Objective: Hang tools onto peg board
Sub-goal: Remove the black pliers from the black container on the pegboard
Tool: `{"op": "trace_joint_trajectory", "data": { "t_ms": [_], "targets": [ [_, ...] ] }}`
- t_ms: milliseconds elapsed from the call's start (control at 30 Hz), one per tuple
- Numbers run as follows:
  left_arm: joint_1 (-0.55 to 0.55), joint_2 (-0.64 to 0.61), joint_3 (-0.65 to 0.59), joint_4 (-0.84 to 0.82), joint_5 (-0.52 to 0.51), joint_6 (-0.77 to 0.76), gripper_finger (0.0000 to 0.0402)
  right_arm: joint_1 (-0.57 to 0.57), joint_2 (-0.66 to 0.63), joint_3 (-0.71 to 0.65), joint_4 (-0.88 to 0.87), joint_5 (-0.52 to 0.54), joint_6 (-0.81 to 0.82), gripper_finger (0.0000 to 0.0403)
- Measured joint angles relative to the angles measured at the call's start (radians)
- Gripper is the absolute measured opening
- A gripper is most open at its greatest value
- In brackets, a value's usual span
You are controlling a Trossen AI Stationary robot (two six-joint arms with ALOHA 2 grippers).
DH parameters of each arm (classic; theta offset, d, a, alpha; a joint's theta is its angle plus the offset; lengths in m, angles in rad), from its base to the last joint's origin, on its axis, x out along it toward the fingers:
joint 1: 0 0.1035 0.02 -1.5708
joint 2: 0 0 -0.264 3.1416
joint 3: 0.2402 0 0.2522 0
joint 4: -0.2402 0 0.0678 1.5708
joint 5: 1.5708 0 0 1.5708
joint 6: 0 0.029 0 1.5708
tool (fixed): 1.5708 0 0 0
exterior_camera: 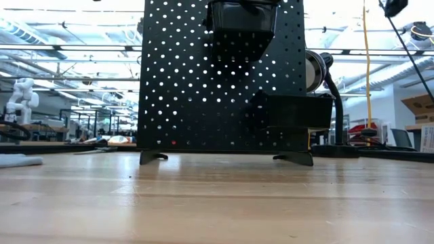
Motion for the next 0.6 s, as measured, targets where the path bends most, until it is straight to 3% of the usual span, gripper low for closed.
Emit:
{"op": "trace_joint_trajectory", "data": {
  "t_ms": [67,167,300,600],
  "targets": [
    [0.0,0.001,0.0,-0.034,-0.001,0.0,0.0175,0.0,-0.048,-0.107,0.133,-0.015,-0.057,0.0],
    [0.001,0.01,0.0,-0.066,-0.032,0.0,0.0175,-0.002,-0.013,-0.201,0.244,-0.018,-0.13,0.0],
    [0.002,0.015,-0.002,-0.111,-0.082,-0.023,0.0175,-0.002,0.062,-0.221,0.303,0.005,-0.129,0.0],
    [0.002,0.051,-0.002,-0.223,-0.137,-0.079,0.0175,-0.002,0.208,-0.22,0.338,-0.061,-0.056,0.0]
  ]
}}
